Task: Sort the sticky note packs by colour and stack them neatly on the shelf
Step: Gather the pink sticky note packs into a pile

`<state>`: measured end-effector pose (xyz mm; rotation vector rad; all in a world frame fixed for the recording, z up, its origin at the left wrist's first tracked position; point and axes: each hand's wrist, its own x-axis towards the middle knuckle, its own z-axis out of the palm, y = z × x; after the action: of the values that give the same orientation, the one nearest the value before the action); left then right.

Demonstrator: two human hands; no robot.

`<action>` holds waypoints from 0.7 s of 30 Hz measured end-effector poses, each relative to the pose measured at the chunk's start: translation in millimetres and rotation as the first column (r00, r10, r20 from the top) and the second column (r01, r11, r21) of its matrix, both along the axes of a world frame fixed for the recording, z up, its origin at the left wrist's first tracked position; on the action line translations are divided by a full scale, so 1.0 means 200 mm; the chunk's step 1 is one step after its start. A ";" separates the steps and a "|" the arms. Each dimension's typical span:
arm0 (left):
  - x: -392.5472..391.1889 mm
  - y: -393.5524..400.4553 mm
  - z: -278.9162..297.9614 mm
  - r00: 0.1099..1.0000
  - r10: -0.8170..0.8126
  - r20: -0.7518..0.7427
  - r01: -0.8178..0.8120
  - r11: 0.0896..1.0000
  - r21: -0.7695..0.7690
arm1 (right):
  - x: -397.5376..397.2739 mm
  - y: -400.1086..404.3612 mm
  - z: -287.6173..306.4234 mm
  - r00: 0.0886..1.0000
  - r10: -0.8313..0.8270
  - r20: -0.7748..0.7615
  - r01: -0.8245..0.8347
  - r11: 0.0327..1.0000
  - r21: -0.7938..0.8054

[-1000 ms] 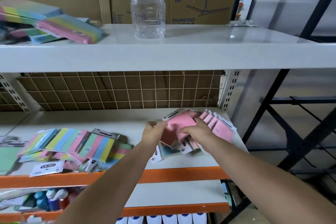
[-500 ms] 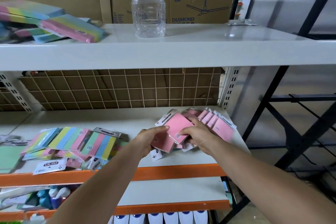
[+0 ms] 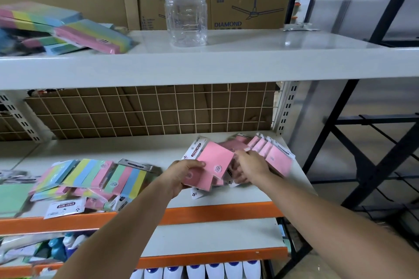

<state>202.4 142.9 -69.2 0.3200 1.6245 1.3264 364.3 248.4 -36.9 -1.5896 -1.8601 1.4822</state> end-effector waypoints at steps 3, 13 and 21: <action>0.02 -0.01 0.00 0.997 -0.069 0.027 0.069 0.998 -0.009 | 0.04 -0.02 0.01 0.967 0.152 0.205 -0.121 0.980 -0.156; 0.11 0.01 -0.06 0.945 -0.300 0.128 0.306 0.952 -0.030 | 0.05 -0.01 0.05 0.675 0.299 0.675 -0.420 0.908 0.018; 0.12 0.11 -0.10 0.976 -0.208 0.060 0.206 0.978 0.035 | 0.05 0.08 -0.02 0.674 0.264 0.689 -0.484 0.863 0.143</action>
<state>227.1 164.2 -88.6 0.4478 1.4771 1.1898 374.6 264.2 -40.7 -1.7563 -2.7997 0.6740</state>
